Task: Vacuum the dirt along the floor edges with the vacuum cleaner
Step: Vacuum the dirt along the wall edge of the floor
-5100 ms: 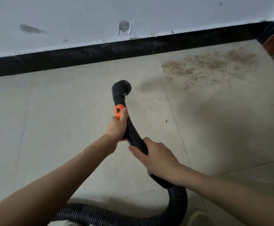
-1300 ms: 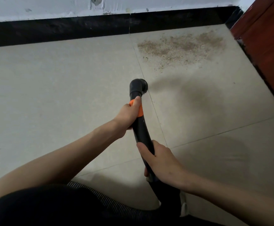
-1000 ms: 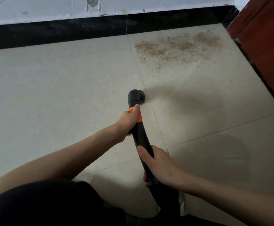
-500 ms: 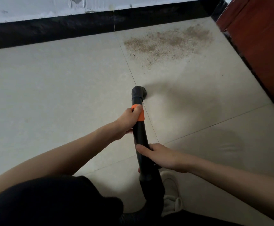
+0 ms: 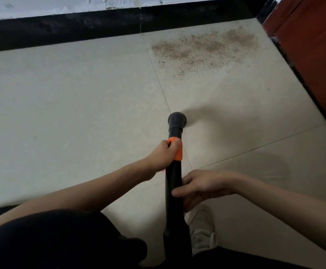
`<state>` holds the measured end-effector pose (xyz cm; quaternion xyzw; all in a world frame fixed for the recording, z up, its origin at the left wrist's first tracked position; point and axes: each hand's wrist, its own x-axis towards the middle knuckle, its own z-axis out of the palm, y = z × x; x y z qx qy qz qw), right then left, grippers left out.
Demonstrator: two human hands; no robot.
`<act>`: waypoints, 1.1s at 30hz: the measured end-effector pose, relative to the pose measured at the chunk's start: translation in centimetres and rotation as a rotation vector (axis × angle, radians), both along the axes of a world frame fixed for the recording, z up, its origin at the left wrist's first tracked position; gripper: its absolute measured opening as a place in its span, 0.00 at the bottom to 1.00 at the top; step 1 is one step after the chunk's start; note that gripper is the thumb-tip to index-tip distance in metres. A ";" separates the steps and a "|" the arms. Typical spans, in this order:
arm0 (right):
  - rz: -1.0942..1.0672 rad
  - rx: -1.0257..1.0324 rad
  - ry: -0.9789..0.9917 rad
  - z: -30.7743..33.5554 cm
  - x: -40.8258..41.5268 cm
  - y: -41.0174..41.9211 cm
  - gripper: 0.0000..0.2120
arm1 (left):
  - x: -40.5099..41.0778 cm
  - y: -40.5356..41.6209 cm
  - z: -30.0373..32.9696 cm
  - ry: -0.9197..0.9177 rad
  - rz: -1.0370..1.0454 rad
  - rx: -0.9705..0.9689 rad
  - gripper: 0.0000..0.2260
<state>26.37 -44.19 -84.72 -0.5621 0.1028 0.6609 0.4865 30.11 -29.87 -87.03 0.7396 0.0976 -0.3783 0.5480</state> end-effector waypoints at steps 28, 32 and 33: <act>0.179 0.028 -0.313 1.4 1.8 7.8 0.14 | -0.8 9.1 0.7 0.034 0.814 0.100 0.13; 0.062 0.003 -0.341 1.2 2.6 8.0 0.20 | 1.2 9.7 1.1 0.041 0.845 0.036 0.12; 0.040 -0.001 -0.350 1.2 2.9 7.9 0.24 | 2.1 9.8 1.5 0.019 0.856 0.007 0.12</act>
